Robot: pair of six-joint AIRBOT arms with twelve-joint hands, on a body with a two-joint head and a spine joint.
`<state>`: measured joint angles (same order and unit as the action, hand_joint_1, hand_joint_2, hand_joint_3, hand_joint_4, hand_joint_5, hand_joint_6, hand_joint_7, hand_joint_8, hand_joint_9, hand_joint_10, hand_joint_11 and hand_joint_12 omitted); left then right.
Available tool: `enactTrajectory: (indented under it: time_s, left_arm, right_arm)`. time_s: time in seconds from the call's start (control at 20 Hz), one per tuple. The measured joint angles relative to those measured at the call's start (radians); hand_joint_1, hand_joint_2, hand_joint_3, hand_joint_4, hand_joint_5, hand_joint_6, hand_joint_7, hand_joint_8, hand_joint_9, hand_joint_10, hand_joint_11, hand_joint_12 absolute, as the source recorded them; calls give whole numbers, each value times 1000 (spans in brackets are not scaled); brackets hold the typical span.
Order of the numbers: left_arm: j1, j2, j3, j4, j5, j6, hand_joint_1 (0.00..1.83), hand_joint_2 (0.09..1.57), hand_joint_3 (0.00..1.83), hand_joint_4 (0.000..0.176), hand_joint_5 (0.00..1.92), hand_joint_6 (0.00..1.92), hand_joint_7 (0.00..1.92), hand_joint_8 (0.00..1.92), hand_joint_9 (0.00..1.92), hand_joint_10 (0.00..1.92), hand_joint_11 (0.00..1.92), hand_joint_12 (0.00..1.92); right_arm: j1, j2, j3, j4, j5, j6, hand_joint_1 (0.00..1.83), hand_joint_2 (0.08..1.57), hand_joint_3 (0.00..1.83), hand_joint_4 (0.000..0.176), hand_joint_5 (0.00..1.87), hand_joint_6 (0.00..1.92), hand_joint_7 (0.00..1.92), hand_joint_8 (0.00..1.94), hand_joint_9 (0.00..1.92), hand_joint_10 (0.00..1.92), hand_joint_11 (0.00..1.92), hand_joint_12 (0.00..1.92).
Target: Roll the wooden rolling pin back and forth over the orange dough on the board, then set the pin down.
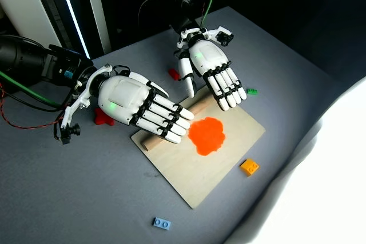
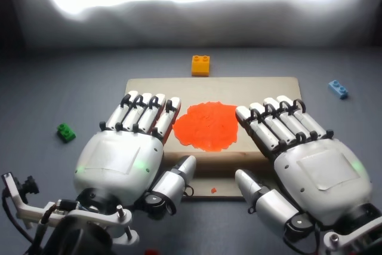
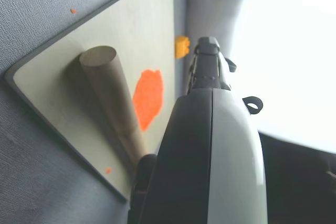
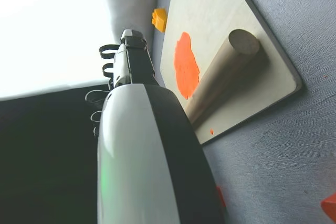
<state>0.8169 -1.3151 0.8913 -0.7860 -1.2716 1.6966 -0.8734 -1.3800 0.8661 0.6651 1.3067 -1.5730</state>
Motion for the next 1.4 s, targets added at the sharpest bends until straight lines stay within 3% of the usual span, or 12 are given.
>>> enactTrajectory:
  time_s: [1.4]
  left_arm:
    - [36,-91,102,21,0,-46,0,1517,7,0,25,6,19,0,13,2,9,4]
  right_arm:
    - [48,-150,198,100,-93,-18,0,1571,87,0,81,6,75,3,50,6,0,104]
